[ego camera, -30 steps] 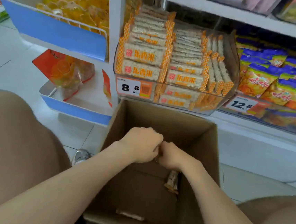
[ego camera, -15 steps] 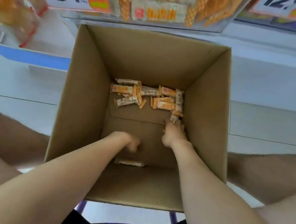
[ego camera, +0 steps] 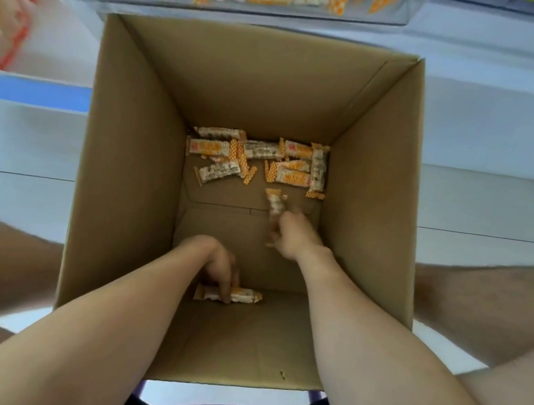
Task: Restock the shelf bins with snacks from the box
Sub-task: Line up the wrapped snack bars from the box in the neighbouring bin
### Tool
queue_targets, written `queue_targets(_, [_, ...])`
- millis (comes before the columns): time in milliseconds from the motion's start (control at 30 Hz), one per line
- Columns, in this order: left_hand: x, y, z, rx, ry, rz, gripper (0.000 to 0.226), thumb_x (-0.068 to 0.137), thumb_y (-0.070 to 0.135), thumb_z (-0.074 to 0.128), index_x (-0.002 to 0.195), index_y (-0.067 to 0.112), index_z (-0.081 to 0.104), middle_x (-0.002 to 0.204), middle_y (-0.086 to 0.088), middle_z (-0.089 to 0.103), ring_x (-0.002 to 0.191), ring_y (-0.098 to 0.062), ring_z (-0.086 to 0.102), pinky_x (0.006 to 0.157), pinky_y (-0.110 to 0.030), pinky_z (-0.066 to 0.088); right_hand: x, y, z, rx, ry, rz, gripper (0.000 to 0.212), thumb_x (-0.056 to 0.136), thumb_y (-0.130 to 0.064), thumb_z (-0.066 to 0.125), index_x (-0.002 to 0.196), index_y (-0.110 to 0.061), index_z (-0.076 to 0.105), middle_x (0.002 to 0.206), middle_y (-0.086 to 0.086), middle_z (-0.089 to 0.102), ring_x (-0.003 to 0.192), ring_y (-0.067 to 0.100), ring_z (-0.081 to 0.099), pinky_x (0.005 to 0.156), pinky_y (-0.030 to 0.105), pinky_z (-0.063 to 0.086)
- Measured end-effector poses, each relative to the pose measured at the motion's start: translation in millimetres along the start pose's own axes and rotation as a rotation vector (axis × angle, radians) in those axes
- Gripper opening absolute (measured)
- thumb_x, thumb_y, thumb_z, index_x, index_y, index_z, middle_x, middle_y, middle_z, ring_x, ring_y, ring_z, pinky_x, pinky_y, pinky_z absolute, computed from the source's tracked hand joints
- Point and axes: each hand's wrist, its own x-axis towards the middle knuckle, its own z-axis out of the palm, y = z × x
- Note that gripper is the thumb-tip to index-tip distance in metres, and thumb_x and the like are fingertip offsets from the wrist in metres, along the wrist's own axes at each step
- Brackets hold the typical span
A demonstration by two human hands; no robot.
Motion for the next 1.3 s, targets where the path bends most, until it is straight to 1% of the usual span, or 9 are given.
queue_targets(133, [-7,-8,-8,-0.188,0.291,0.057,0.053,0.090,0.025,0.081,0.139,0.026,0.060,0.134,-0.003,0.058,0.117,-0.024,0.060,0.097,-0.039,0.057,2,-7,-13,0.541,0.094,-0.058,0.059,0.099,-0.005,0.059,0.149,-0.036,0.049,0.141,-0.002,0.056,0.128,0.025,0.055,0.104,0.037,0.049])
queue_targets(200, [-14,-14,-14,-0.295,0.605,0.121,0.052,0.083,0.022,0.087,0.131,0.026,0.067,0.134,0.000,0.063,0.121,-0.021,0.060,0.097,-0.034,0.053,0,-13,-24,0.788,0.086,-0.030,0.083,0.098,-0.006,0.061,0.160,-0.043,0.019,0.130,-0.004,0.049,0.108,0.020,0.058,0.082,0.029,0.055])
queue_targets(300, [-35,-15,-21,-0.467,0.922,0.253,0.050,0.079,0.017,0.091,0.125,0.024,0.073,0.126,0.004,0.067,0.119,-0.016,0.060,0.094,-0.028,0.045,0,-15,-35,0.925,0.137,0.053,0.059,0.097,-0.015,0.060,0.149,-0.035,0.040,0.131,-0.003,0.050,0.111,0.018,0.052,0.088,0.031,0.051])
queue_targets(500, [-77,-7,-21,-0.773,1.024,0.487,0.053,0.073,0.010,0.094,0.119,0.024,0.071,0.110,0.008,0.072,0.104,-0.010,0.068,0.083,-0.024,0.055,-17,-22,-58,1.057,0.122,0.038,0.039,0.101,-0.031,0.063,0.139,-0.024,0.066,0.138,-0.009,0.063,0.121,0.013,0.061,0.083,0.028,0.050])
queue_targets(667, [-116,4,-25,-0.867,1.079,0.576,0.037,0.085,-0.001,0.077,0.108,0.028,0.077,0.110,0.003,0.077,0.099,-0.025,0.075,0.087,-0.050,0.064,-38,-32,-84,1.269,0.277,0.014,0.037,0.087,-0.016,0.075,0.123,-0.020,0.067,0.124,0.012,0.073,0.104,0.025,0.073,0.087,0.044,0.061])
queue_targets(767, [-147,11,-25,-0.978,1.074,0.649,0.039,0.091,-0.007,0.062,0.113,0.021,0.077,0.115,-0.008,0.075,0.101,-0.025,0.074,0.085,-0.041,0.065,-56,-39,-106,1.357,0.412,-0.033,0.067,0.080,-0.004,0.080,0.130,-0.038,0.052,0.127,0.009,0.064,0.105,0.029,0.074,0.085,0.051,0.064])
queue_targets(1000, [-225,13,-14,-1.155,1.084,0.928,0.019,0.100,0.023,0.069,0.116,0.019,0.078,0.115,-0.005,0.077,0.112,-0.022,0.073,0.100,-0.046,0.059,-97,-69,-143,1.064,0.495,-0.315,0.035,0.082,-0.028,0.089,0.113,-0.038,0.075,0.115,-0.009,0.074,0.108,0.008,0.070,0.093,0.036,0.062])
queue_targets(1167, [-272,17,1,-0.519,1.475,0.837,0.031,0.087,0.031,0.085,0.115,0.039,0.075,0.109,0.022,0.072,0.104,0.000,0.068,0.091,-0.027,0.056,-128,-87,-171,0.804,0.595,-0.491,0.044,0.081,-0.040,0.085,0.119,-0.042,0.063,0.120,-0.013,0.065,0.111,0.006,0.064,0.095,0.039,0.059])
queue_targets(1300, [-319,24,4,-0.275,1.597,0.894,0.032,0.089,0.020,0.079,0.115,0.037,0.071,0.115,0.026,0.069,0.114,0.007,0.061,0.100,-0.021,0.046,-159,-107,-194,0.196,0.943,-0.724,0.028,0.092,-0.040,0.067,0.119,-0.032,0.068,0.113,-0.016,0.061,0.109,0.008,0.054,0.094,0.039,0.048])
